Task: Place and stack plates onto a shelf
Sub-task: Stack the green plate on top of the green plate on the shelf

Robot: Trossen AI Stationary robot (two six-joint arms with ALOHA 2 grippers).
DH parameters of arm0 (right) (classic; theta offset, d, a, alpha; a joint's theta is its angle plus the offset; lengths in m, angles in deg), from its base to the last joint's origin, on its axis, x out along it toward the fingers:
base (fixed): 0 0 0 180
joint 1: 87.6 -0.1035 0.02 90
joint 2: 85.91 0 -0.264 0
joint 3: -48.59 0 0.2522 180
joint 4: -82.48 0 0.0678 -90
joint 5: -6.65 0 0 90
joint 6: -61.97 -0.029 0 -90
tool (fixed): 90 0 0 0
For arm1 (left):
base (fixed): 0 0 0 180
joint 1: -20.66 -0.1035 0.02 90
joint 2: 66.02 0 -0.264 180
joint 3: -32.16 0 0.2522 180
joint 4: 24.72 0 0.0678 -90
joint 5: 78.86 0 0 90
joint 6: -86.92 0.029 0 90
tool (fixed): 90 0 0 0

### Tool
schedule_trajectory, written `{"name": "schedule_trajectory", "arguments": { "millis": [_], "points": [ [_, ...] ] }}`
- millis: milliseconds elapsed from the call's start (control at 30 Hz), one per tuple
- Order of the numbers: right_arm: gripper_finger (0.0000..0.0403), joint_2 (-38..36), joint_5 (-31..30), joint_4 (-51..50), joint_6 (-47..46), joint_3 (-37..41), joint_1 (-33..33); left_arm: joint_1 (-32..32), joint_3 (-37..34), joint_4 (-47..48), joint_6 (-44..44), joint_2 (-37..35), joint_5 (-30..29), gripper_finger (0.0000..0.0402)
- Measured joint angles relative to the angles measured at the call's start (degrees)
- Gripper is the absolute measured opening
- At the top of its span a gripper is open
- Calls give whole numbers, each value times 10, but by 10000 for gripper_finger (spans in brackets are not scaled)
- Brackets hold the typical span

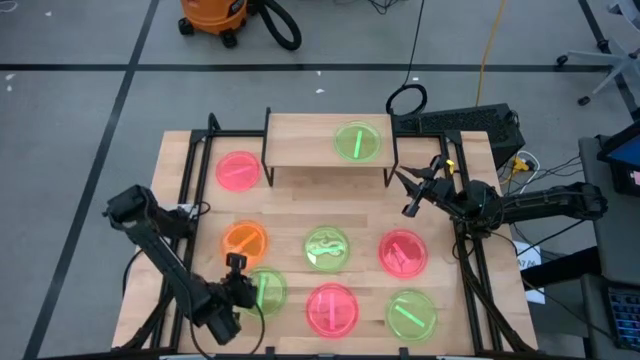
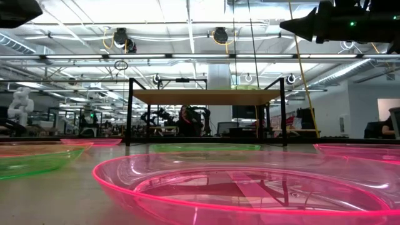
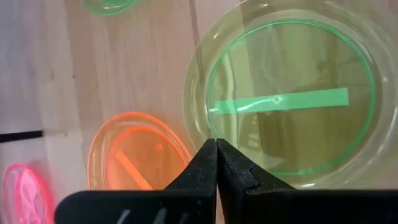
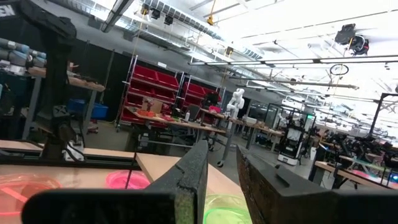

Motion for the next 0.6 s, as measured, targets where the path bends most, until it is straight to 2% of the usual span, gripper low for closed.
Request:
{"name": "schedule_trajectory", "arguments": {
  "millis": [333, 500, 600],
  "points": [
    [70, 0, 0, 0, 0, 0, 0, 63, 0, -6, -112, 7, -13, 0],
    [70, 0, 0, 9, 0, 0, 0, 79, 1, -48, -70, 25, 64, 1],
    [70, 0, 0, 9, 0, 0, 0, 80, 1, -90, -60, 31, 74, 1]
  ]
}}
